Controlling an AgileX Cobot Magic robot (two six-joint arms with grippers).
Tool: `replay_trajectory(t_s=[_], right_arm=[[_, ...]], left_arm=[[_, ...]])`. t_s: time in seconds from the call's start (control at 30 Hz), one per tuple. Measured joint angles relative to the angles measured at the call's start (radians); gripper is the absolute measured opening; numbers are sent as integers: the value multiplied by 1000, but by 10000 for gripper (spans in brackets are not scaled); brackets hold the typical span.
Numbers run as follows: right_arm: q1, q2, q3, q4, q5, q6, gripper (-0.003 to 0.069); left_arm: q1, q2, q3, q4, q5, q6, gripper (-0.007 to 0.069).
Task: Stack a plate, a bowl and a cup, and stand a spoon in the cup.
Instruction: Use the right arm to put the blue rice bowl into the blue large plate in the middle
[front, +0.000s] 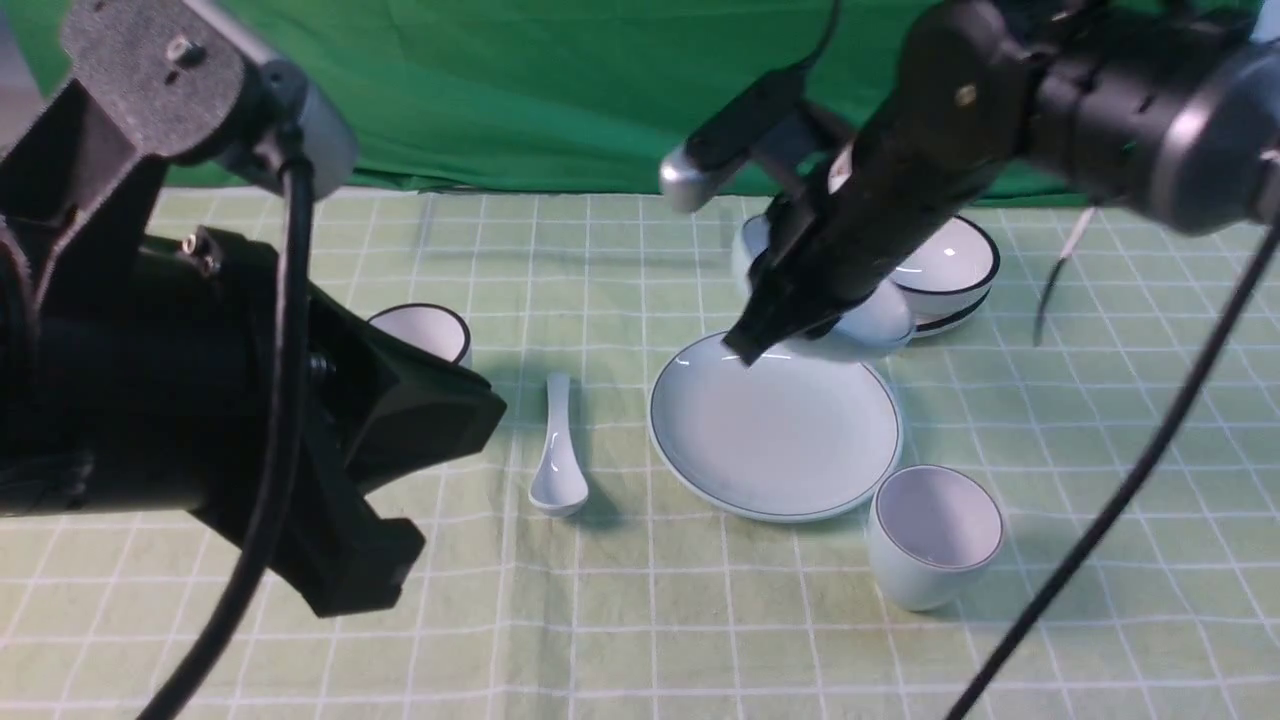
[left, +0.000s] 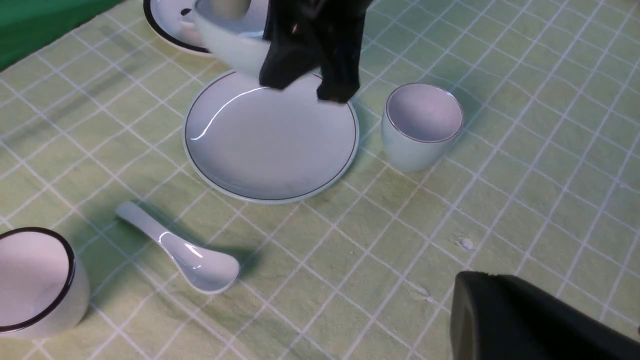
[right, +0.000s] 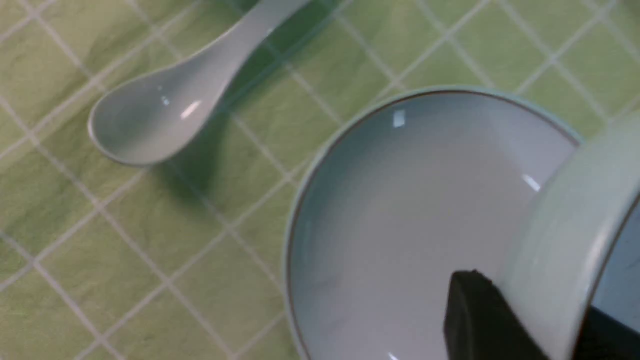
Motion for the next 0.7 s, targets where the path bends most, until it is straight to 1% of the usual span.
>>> replay_trajectory(t_s=[0.1, 0.23, 0.43, 0.53, 0.6, 0.63, 0.7], right_arm=[[40, 87, -3, -35, 12, 29, 92], [59, 135, -7, -83, 7, 64, 94], [59, 143, -8, -125, -11, 90, 96], [59, 144, -9, -128, 0, 95, 119], [59, 148, -9, -125, 30, 116, 198], [60, 148, -9, -123, 42, 128, 264], [61, 144, -10, -120, 62, 142, 357]], left_arm=[[0, 0, 0, 3, 0, 0, 21], [0, 0, 0, 3, 0, 0, 21], [0, 0, 0, 3, 0, 0, 21], [0, 0, 0, 3, 0, 0, 21], [0, 0, 0, 3, 0, 0, 21], [0, 0, 0, 3, 0, 0, 21], [0, 0, 0, 3, 0, 0, 21]])
